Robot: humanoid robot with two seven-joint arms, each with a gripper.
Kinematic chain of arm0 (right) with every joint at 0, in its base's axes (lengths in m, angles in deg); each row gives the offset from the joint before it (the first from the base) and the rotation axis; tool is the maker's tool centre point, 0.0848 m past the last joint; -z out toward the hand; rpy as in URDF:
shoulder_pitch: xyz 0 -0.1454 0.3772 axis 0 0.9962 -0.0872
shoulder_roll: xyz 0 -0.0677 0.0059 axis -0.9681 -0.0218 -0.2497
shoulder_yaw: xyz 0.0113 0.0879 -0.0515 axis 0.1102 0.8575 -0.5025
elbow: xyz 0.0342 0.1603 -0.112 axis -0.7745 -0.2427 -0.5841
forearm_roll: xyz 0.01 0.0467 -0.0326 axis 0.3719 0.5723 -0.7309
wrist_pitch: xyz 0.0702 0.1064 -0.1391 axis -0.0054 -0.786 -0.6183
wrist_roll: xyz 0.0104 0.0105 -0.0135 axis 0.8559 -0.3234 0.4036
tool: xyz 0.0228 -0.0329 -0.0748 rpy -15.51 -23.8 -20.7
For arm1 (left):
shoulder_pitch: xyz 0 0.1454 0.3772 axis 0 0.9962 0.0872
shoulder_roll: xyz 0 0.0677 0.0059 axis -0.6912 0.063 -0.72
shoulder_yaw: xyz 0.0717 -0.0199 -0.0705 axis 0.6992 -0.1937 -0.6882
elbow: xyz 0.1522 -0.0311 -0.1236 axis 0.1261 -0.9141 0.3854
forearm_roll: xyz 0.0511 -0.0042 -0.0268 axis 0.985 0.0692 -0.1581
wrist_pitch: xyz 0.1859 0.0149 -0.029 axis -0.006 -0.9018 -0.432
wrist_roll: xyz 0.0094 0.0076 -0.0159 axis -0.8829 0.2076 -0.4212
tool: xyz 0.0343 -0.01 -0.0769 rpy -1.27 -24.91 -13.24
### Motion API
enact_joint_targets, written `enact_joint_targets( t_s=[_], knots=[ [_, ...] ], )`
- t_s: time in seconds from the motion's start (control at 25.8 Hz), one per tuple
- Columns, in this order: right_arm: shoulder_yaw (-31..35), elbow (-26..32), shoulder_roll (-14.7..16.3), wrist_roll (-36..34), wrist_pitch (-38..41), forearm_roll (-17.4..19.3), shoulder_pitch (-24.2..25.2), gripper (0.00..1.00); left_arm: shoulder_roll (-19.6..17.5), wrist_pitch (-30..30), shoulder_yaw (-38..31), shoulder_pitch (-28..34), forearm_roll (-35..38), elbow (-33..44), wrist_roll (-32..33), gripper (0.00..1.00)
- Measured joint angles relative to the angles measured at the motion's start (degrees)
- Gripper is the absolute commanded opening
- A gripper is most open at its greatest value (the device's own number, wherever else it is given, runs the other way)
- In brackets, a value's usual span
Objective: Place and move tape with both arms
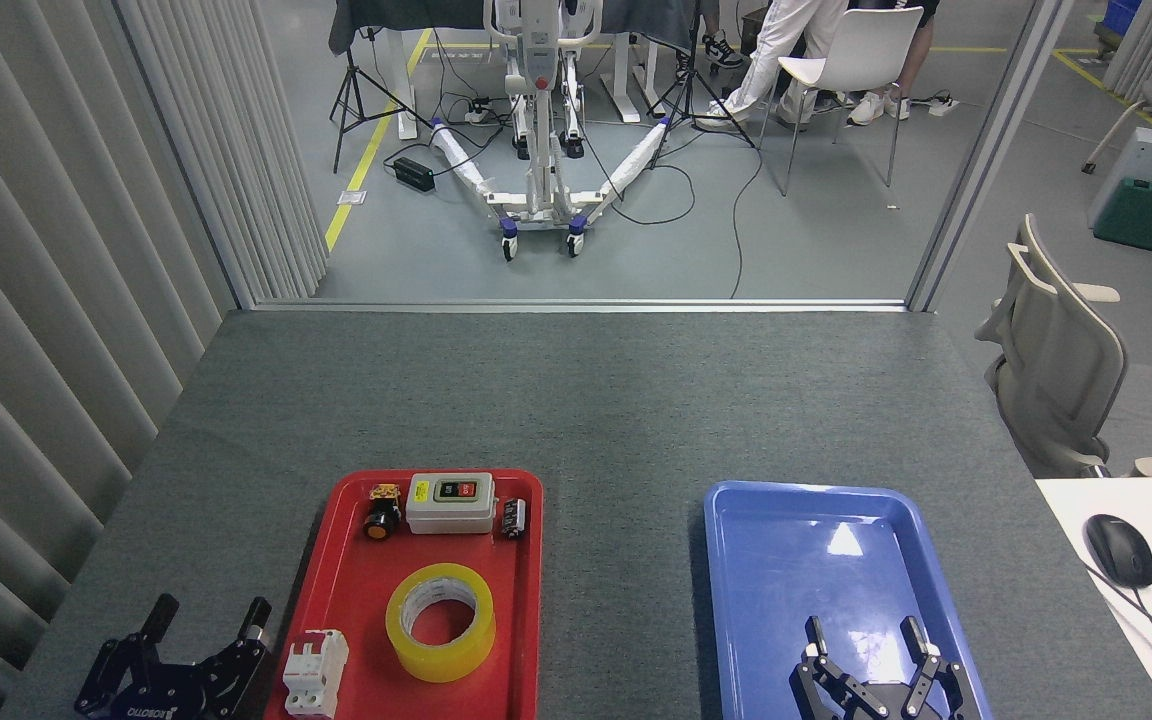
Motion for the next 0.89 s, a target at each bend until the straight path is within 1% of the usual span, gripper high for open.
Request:
enact_joint_targets(
  t_s=[0.7, 0.81, 0.89],
  knots=[
    [0.1, 0.0, -0.2, -0.1, -0.2, -0.1, -0.1, 1.00, -0.6, 0.4, -0.1, -0.4, -0.3, -0.2, -1.3, 1.00],
    [0.1, 0.0, -0.2, 0.0, -0.1, -0.1, -0.1, 1.00, -0.6, 0.4, 0.1, -1.5, -0.7, -0.2, -0.7, 1.00],
    [0.2, 0.0, -0.3, 0.0, 0.0, -0.1, -0.1, 1.00, -0.5, 0.1, 0.6, -3.5, -1.4, -0.4, 0.9, 1.00]
  ],
)
